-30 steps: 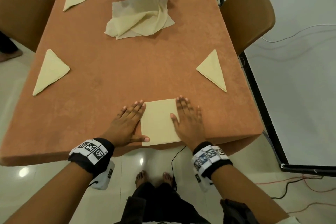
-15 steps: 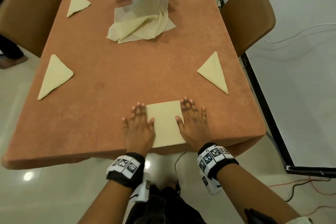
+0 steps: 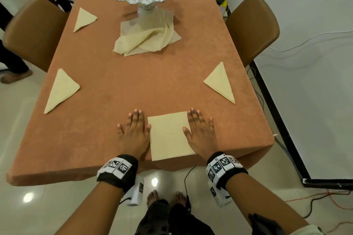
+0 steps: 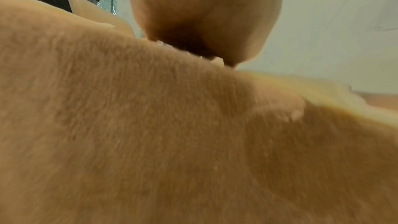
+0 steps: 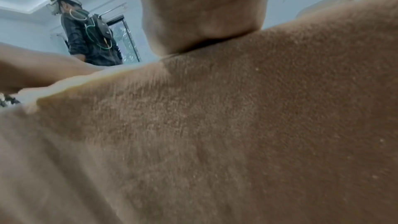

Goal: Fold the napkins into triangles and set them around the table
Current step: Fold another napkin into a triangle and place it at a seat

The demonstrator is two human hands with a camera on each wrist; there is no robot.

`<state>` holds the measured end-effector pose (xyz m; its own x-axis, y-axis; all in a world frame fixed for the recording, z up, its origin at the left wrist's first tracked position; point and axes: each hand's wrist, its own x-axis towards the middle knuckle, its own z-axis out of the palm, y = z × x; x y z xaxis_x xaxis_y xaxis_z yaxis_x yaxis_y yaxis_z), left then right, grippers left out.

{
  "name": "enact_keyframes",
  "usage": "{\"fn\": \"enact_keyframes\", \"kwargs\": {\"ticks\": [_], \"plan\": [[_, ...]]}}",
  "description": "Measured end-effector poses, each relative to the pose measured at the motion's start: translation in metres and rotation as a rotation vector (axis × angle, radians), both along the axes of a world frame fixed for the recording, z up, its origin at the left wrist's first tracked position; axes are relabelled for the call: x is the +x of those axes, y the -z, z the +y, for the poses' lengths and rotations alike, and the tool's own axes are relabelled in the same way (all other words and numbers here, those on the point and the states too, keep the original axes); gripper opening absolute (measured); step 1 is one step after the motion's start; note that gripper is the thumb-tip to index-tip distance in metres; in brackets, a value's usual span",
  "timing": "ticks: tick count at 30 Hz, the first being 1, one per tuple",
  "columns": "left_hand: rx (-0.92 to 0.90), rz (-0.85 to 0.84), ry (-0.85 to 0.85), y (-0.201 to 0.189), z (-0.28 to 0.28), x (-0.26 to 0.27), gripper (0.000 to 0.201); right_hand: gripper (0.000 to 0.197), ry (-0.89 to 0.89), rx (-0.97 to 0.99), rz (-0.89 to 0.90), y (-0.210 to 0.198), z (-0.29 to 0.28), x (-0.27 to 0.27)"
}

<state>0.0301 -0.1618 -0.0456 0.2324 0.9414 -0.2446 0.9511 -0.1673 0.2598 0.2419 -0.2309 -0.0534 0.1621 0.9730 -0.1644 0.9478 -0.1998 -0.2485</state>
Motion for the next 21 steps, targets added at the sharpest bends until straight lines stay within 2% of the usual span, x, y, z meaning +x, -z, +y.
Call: {"fn": "enact_keyframes", "kwargs": {"ticks": [2, 4, 6, 9, 12, 17, 21], "plan": [[0.067, -0.011, 0.004, -0.009, 0.015, 0.002, 0.051, 0.057, 0.054, 0.005, 0.117, -0.005, -0.001, 0.008], [0.156, -0.019, 0.055, -0.019, 0.027, 0.007, 0.036, 0.048, 0.182, 0.122, 0.221, -0.011, -0.006, 0.018], [0.193, 0.014, 0.123, -0.024, 0.035, 0.011, 0.027, 0.04, 0.232, 0.17, 0.199, -0.018, -0.007, 0.023], [0.164, 0.024, 0.148, -0.027, 0.042, 0.013, 0.019, 0.04, 0.178, 0.148, 0.146, -0.027, 0.01, 0.027], [0.113, -0.012, 0.161, -0.027, 0.049, 0.012, 0.015, 0.038, 0.05, 0.08, 0.131, -0.032, 0.037, 0.028], [0.033, -0.111, 0.226, -0.026, 0.051, 0.006, 0.013, 0.013, -0.035, 0.013, 0.168, -0.028, 0.056, 0.024], [-0.064, -0.177, 0.268, -0.027, 0.052, 0.003, 0.021, 0.009, -0.091, -0.054, 0.252, -0.039, 0.063, 0.027]]}}
